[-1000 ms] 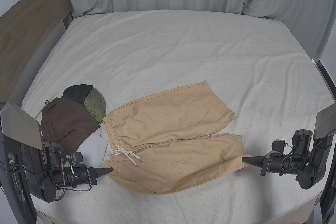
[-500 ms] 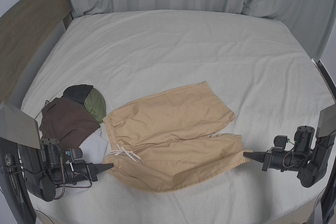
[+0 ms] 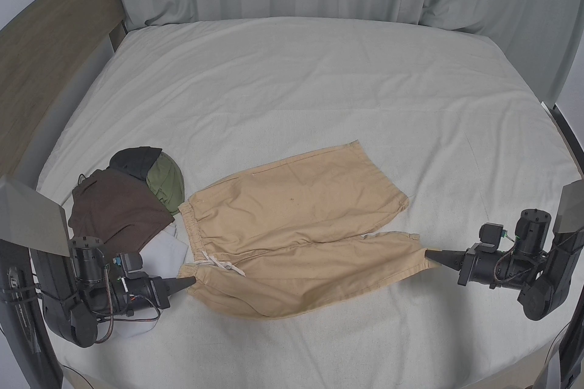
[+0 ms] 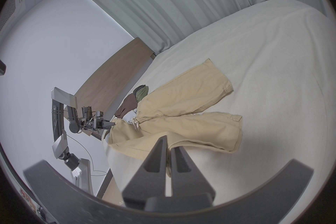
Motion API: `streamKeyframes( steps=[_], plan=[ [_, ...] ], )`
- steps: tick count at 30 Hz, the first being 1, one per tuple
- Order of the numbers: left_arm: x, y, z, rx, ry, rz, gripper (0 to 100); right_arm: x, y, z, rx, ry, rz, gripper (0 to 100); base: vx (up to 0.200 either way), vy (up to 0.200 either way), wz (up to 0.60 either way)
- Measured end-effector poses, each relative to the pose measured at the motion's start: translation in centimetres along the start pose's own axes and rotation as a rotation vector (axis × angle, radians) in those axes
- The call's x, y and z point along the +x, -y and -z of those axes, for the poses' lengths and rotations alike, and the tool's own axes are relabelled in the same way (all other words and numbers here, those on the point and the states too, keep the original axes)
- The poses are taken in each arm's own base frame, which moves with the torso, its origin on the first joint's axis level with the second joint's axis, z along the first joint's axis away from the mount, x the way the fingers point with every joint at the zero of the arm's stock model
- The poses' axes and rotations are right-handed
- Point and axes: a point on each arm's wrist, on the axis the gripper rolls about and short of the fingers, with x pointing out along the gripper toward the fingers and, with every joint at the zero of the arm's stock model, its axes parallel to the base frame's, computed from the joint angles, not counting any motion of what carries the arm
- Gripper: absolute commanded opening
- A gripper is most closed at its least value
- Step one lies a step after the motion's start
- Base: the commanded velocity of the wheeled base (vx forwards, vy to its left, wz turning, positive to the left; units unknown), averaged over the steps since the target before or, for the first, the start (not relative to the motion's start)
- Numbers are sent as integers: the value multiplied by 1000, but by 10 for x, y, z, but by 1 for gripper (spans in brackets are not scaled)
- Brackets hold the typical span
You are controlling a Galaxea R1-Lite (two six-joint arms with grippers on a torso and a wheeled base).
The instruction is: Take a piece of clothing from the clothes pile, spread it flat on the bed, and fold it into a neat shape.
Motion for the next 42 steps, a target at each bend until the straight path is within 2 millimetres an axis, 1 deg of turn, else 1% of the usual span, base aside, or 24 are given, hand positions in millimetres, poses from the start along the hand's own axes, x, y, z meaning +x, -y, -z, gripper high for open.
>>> streamKeyframes(
  steps=[6, 17, 22, 31, 42],
  plan=[
    [2, -2, -5, -25, 22, -7, 0, 3, 0, -5, -18, 16, -7, 0, 0, 0, 0],
    [5, -2, -8, -20, 41, -23, 0, 12, -1, -18, -46, 64, -14, 0, 0, 0, 0],
    [6, -2, -10, -15, 48, -23, 0, 19, -3, -27, -52, 96, -20, 0, 0, 0, 0],
    [5, -3, -13, -21, 64, -35, 0, 26, -2, -40, -81, 138, -35, 0, 0, 0, 0],
    [6, -2, -23, -26, 114, -54, 0, 35, 1, -61, -103, 205, -58, 0, 0, 0, 0]
  ],
)
